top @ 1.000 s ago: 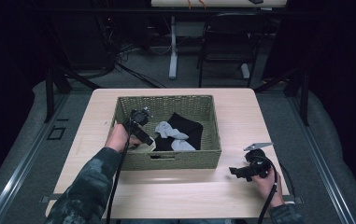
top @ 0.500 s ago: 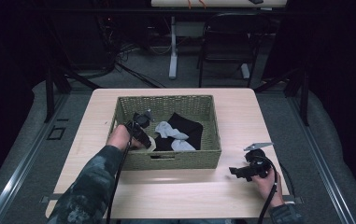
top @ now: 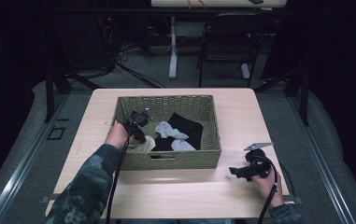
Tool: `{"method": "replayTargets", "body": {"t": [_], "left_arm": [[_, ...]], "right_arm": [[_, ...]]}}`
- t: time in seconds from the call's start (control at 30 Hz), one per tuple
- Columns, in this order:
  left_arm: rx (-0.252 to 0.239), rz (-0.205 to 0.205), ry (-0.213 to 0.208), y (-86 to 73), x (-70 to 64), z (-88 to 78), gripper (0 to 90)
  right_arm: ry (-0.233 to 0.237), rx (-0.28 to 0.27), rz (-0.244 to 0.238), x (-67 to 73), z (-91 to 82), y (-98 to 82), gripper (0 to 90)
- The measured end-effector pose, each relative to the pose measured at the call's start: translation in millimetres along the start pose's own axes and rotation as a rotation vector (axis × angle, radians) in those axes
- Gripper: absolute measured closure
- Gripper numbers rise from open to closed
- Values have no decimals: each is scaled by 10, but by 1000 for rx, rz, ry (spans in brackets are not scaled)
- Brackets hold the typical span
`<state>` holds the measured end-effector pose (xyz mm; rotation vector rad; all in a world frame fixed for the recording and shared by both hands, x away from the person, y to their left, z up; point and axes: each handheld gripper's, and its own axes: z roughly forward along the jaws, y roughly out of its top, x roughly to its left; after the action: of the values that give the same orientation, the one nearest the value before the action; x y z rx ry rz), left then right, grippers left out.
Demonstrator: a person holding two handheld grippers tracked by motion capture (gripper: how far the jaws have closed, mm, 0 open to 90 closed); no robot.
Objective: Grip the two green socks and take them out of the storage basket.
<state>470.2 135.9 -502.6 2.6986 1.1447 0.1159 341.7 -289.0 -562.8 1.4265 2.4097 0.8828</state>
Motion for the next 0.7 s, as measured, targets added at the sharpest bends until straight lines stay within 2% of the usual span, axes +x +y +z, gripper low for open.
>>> {"method": "replayTargets", "body": {"t": [0.1, 0.3, 0.7], "left_arm": [[-48, 1, 9, -17, -1, -133, 833], [-92, 13, 16, -27, -1, -299, 833], [-139, 27, 41, -10, -19, -593, 840]], "right_arm": [[2, 1, -1, -2, 1, 1, 85], [6, 3, 1, 3, 1, 2, 85], [4, 2, 1, -3, 4, -2, 86]]}}
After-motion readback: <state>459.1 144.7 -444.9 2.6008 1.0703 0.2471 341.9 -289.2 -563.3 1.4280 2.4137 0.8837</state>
